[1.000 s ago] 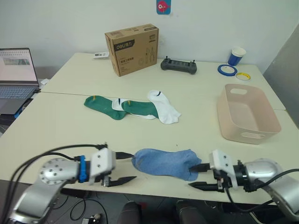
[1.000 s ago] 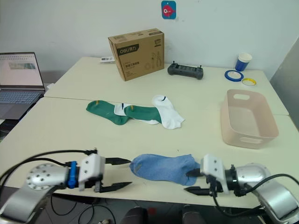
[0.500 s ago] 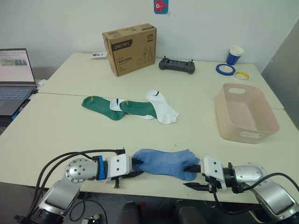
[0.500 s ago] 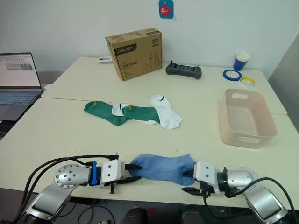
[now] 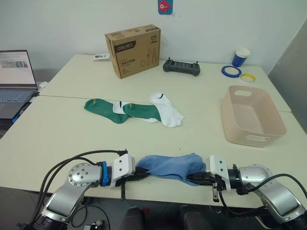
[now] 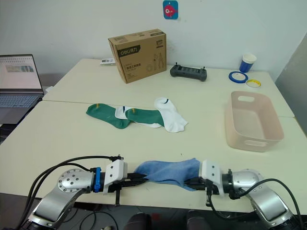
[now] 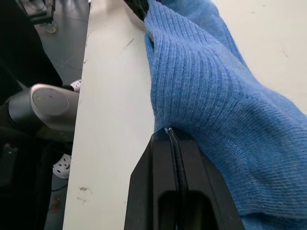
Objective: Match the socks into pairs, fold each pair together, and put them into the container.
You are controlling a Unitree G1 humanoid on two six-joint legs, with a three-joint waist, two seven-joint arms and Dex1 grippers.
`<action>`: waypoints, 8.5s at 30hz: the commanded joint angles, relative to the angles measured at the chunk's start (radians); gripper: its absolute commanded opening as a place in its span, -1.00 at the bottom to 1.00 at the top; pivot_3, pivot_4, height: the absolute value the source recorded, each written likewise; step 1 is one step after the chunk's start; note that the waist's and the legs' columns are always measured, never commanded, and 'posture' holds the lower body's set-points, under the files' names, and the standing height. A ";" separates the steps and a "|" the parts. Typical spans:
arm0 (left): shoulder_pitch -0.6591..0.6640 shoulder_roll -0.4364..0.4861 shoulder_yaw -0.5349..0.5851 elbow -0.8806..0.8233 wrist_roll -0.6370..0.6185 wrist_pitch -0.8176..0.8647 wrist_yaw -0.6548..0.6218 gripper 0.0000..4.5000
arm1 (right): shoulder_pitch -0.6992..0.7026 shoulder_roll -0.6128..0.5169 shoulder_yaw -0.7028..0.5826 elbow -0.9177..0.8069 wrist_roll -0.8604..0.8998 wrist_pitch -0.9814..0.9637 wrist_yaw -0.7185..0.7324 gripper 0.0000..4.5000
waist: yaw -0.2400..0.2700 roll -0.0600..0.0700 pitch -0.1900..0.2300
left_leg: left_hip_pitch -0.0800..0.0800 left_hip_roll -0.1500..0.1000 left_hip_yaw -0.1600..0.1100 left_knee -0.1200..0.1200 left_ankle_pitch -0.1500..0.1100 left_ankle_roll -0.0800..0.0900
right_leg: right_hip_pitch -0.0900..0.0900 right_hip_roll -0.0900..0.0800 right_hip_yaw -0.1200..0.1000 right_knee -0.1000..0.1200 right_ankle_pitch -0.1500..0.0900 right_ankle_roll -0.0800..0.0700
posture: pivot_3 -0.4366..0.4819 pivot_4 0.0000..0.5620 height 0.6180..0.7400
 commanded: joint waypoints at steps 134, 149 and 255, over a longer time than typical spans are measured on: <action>-0.503 0.104 -0.149 0.165 -0.177 0.480 -0.193 -1.00 | -0.439 -0.085 0.122 0.190 0.203 0.341 0.230 -0.99 | 0.000 0.000 0.001 | -0.004 0.001 -0.003 0.000 0.000 0.001 | -0.003 0.005 0.000 0.000 0.000 0.000 | -0.05 -0.47 1.00; -0.517 0.007 0.000 0.281 -0.172 0.493 -0.129 -0.18 | -0.431 -0.053 -0.077 0.224 0.234 0.391 0.168 -0.23 | 0.001 0.000 0.001 | -0.005 0.001 -0.005 0.002 0.000 0.001 | -0.003 0.005 -0.001 0.001 0.002 -0.002 | -0.05 -0.47 1.00; -0.110 0.132 0.194 -0.101 -0.387 0.591 -0.032 -0.99 | -0.177 -0.123 -0.191 -0.133 0.355 0.483 -0.004 -1.00 | 0.000 0.000 0.000 | -0.004 0.001 -0.004 0.001 0.000 0.000 | -0.003 0.004 0.000 0.001 0.000 0.001 | -0.05 -0.47 1.00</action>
